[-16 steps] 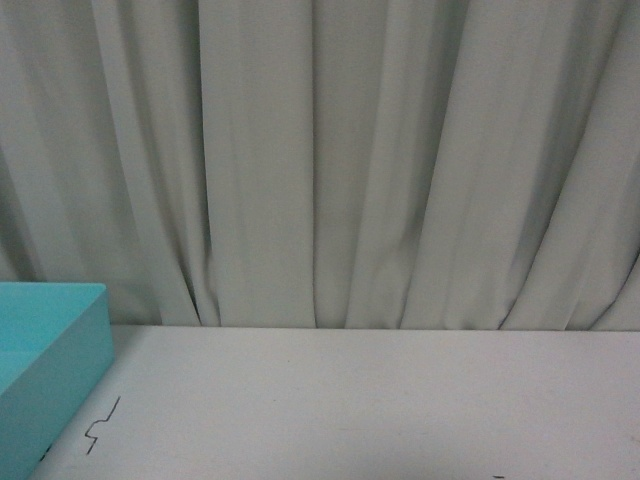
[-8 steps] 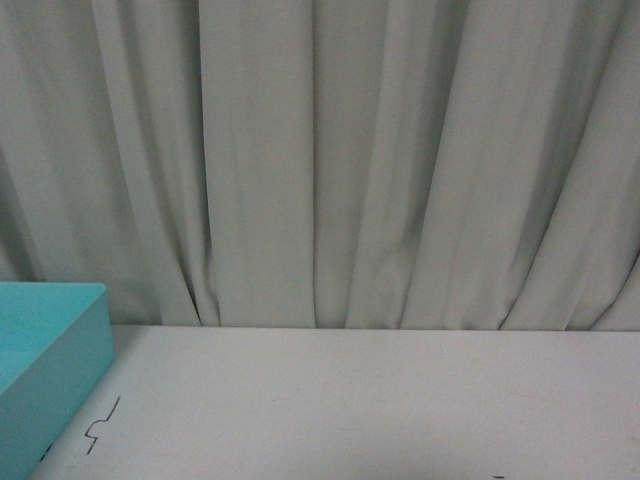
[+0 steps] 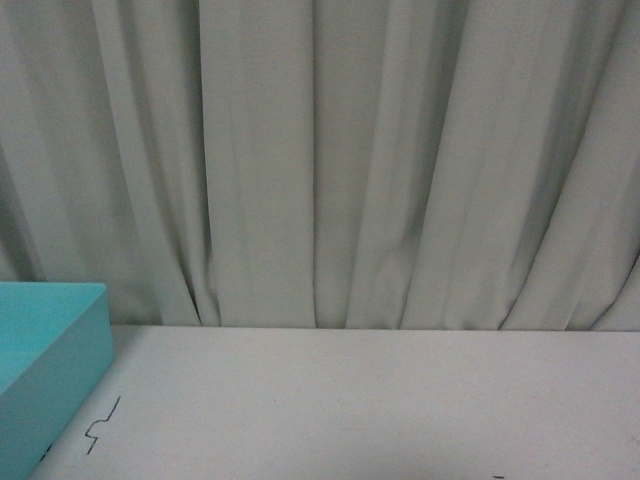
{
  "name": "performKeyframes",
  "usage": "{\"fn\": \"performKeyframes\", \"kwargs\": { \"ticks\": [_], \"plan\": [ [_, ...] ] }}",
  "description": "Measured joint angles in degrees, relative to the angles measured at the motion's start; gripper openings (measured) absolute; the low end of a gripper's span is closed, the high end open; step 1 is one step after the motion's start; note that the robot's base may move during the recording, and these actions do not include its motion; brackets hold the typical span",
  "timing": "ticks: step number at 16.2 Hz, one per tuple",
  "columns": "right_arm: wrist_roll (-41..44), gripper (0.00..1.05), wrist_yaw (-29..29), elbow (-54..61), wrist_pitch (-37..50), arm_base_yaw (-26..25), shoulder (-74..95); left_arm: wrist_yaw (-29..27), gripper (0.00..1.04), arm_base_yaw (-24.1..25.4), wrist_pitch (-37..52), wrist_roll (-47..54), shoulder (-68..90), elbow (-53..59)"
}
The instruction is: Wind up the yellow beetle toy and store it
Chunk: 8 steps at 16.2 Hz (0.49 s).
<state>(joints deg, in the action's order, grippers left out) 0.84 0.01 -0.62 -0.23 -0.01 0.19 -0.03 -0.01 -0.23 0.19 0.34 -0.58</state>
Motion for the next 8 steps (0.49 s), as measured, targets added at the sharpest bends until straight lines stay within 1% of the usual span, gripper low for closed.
{"fn": "performKeyframes", "kwargs": {
  "ticks": [1, 8],
  "plan": [
    [0.0, 0.98, 0.0, 0.0, 0.0, 0.0, 0.0, 0.0, 0.97, 0.0, 0.0, 0.0, 0.0, 0.0],
    [0.0, 0.98, 0.0, 0.0, 0.0, 0.0, 0.0, 0.0, 0.98, 0.0, 0.0, 0.0, 0.0, 0.0]
  ]
}}
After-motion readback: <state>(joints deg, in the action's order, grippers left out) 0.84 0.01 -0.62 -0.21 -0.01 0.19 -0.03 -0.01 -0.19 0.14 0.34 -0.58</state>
